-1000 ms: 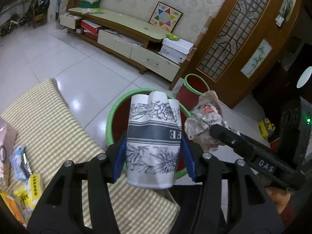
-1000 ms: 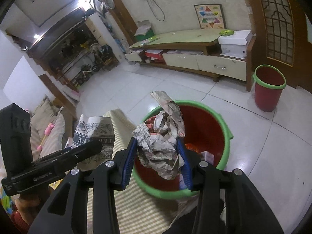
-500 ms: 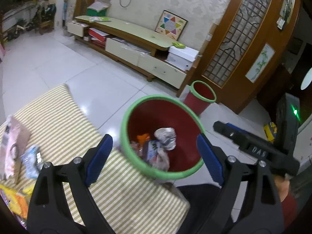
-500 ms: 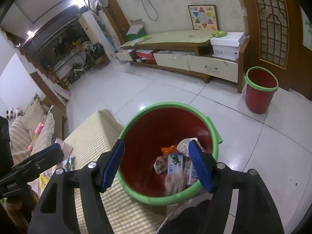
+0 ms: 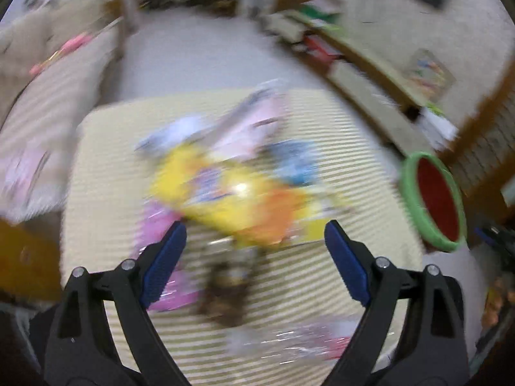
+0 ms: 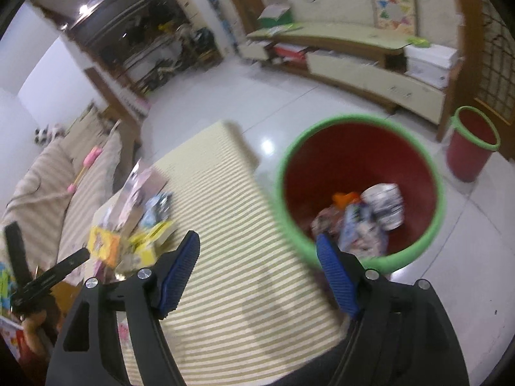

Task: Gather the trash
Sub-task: 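Grasp the pink snack wrapper with the left gripper while the right grasps the water bottle, then carry the pink wrapper and water bottle over the green bucket with both grippers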

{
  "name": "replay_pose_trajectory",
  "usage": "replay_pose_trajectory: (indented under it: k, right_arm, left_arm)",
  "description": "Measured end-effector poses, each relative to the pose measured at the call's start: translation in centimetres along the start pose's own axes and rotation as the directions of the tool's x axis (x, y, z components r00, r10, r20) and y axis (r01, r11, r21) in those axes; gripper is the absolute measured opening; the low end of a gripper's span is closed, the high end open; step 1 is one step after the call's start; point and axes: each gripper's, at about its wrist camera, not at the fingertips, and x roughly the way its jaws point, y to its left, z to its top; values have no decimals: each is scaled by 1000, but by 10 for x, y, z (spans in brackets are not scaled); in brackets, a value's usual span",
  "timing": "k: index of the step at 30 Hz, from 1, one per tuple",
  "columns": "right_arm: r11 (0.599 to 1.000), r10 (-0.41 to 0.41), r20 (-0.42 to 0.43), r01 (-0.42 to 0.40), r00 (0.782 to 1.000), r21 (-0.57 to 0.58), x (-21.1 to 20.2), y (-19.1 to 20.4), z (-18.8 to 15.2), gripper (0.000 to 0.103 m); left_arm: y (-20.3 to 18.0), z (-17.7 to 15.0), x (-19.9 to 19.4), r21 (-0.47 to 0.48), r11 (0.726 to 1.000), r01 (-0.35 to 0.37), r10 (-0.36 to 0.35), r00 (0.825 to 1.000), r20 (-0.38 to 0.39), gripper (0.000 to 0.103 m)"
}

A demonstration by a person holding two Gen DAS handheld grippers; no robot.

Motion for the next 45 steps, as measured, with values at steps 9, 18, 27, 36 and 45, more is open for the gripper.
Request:
replay_pose_trajectory:
  k: [9, 18, 27, 36, 45]
  right_arm:
    - [970, 91, -164, -125, 982, -210, 36, 104, -34, 73]
    - [824, 61, -356, -249, 932, -509, 54, 176, -63, 75]
    - [576, -108, -552, -401, 827, -713, 98, 207, -88, 57]
    - [548, -148, -576, -419, 804, -724, 114, 205, -107, 57]
    - [547, -153, -573, -413, 805, -728, 123, 198, -115, 47]
  left_arm:
    - [75, -6, 46, -105, 994, -1, -11, 993, -115, 57]
    - [83, -9, 62, -105, 994, 1, -17, 989, -150, 22]
    - [90, -38, 21, -163, 987, -4, -14, 994, -113, 22]
    - [95, -50, 34, -175, 984, -45, 14, 984, -176, 32]
    - [87, -46, 41, -146, 988, -59, 33, 984, -175, 31]
